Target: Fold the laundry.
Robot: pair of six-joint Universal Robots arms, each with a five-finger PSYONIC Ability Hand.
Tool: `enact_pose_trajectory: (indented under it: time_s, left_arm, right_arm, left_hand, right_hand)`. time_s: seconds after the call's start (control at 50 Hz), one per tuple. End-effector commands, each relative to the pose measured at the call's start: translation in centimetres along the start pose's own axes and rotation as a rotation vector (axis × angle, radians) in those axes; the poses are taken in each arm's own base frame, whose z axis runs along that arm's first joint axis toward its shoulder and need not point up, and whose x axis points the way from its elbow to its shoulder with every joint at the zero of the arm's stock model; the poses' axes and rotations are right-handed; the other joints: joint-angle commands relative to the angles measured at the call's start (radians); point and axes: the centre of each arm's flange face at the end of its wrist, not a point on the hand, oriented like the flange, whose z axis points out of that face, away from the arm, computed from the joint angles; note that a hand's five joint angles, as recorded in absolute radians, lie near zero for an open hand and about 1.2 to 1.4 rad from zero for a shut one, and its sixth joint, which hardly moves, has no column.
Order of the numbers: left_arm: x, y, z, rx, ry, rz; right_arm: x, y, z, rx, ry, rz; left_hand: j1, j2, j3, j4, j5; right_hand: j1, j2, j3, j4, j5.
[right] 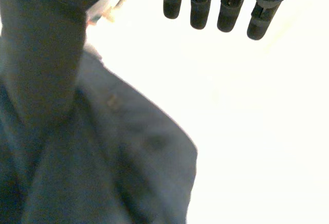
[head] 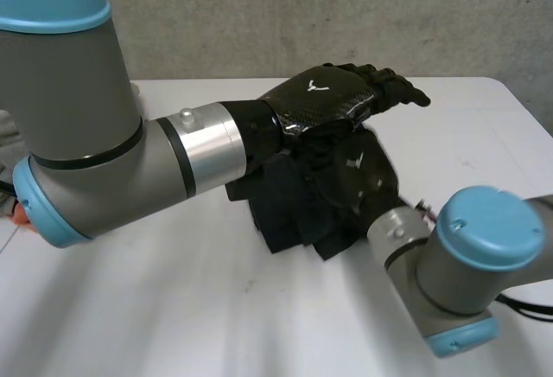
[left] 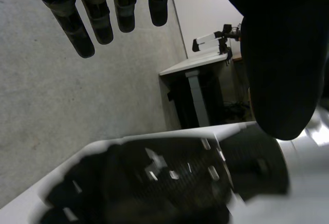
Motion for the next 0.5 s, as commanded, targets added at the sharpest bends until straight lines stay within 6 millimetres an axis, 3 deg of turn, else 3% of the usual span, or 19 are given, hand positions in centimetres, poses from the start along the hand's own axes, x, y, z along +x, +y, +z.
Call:
enact_pose_trajectory:
  time_s: [0.02, 0.14, 0.22, 0.3, 0.42, 0.5]
  left_arm:
    - [1.1, 0.2, -0.1, 0.003, 0.01, 0.005]
    - [1.1, -0.2, -0.1, 0.02, -0.016, 0.015]
    - [1.0, -0.5, -0.3, 0.025, -0.02, 0.0]
    - [0.8, -0.7, -0.5, 0.031, -0.025, -0.014]
    - [0.3, -1.1, -0.6, 0.045, -0.037, -0.032]
    - [0.1, -1.3, -0.5, 0.056, -0.039, -0.034]
  right_arm:
    - [1.2, -2.5, -0.3, 0.026, 0.05, -0.001]
    - [4.6, -3.1, 0.4, 0.017, 0.155, 0.118]
    - [9.0, -1.9, 0.9, -0.112, 0.226, 0.419]
    - [11.6, -0.3, 0.8, -0.267, 0.205, 0.632]
    - [12.7, 2.6, 0.8, -0.368, 0.139, 0.729]
    - [12.3, 4.6, 0.8, -0.394, 0.103, 0.708]
  left_hand:
    - [-0.007, -0.028, -0.032, -0.028, -0.044]
    - [-0.007, -0.028, -0.032, -0.028, -0.044]
    - [-0.007, -0.028, -0.032, -0.028, -0.044]
    - [-0.007, -0.028, -0.032, -0.028, -0.044]
    - [-0.007, -0.028, -0.032, -0.028, -0.044]
    - [-0.007, -0.028, -0.032, -0.028, -0.044]
  right_hand:
    - [-0.039, -0.032, -0.034, -0.037, -0.043]
    - [-0.039, -0.032, -0.034, -0.037, -0.043]
    - [-0.039, -0.032, -0.034, -0.037, -0.043]
    - [-0.039, -0.032, -0.034, -0.037, -0.043]
    - [-0.039, -0.032, -0.034, -0.037, -0.043]
    - [-0.022, -0.015, -0.017, -0.02, -0.026]
